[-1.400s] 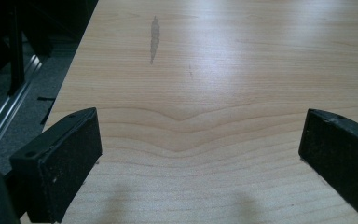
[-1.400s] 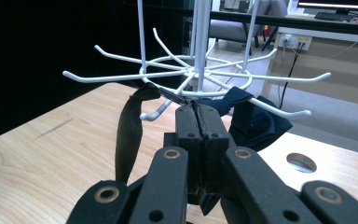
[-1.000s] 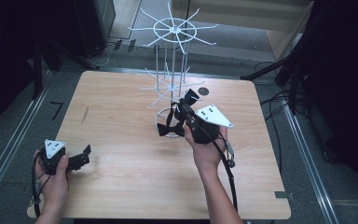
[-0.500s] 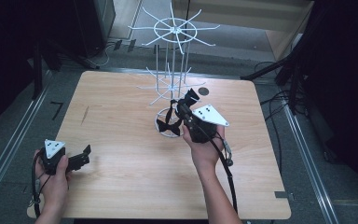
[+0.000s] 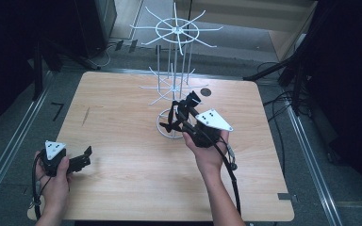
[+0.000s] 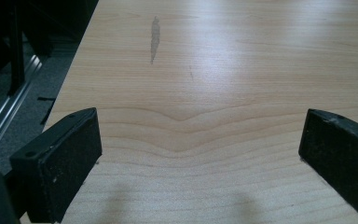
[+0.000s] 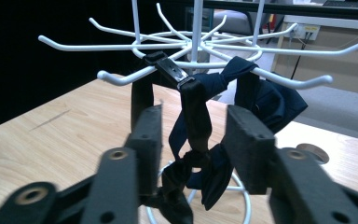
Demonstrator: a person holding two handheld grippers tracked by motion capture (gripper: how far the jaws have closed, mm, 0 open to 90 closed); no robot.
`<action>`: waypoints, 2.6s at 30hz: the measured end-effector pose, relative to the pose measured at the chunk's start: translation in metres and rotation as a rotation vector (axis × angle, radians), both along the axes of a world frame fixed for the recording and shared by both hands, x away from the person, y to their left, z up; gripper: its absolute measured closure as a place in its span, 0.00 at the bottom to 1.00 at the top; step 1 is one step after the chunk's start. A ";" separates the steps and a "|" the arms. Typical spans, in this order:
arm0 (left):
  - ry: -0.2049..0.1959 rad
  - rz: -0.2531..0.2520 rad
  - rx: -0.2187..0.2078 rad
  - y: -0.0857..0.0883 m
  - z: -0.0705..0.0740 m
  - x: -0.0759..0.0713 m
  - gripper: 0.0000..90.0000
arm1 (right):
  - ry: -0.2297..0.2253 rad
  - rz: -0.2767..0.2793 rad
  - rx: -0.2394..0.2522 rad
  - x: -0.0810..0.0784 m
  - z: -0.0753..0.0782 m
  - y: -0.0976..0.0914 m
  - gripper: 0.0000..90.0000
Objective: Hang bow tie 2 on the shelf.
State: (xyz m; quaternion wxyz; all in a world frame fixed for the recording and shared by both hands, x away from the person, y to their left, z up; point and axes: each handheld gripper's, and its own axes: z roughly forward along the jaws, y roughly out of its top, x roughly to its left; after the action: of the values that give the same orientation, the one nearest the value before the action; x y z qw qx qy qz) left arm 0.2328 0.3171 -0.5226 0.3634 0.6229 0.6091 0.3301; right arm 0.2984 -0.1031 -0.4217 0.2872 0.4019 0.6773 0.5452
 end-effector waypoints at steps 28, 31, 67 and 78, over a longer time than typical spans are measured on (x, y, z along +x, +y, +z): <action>-0.001 0.000 -0.002 0.000 0.000 0.000 0.00 | 0.067 0.040 0.035 -0.010 -0.015 -0.031 0.09; -0.001 0.001 -0.001 0.000 0.000 0.000 0.00 | 0.064 0.041 0.038 -0.012 -0.018 -0.037 0.05; -0.006 0.003 0.013 -0.001 0.000 -0.001 0.00 | 0.108 -0.043 -0.002 -0.033 -0.051 -0.104 0.00; -0.002 0.003 0.011 -0.002 0.000 -0.001 0.00 | 0.123 -0.072 -0.002 -0.039 -0.058 -0.125 0.00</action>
State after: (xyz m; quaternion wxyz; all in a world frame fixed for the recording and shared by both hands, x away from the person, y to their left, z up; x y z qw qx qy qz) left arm 0.2319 0.3153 -0.5226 0.3602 0.6235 0.6078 0.3347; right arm 0.2597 -0.2277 -0.4794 0.2648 0.4587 0.6792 0.5080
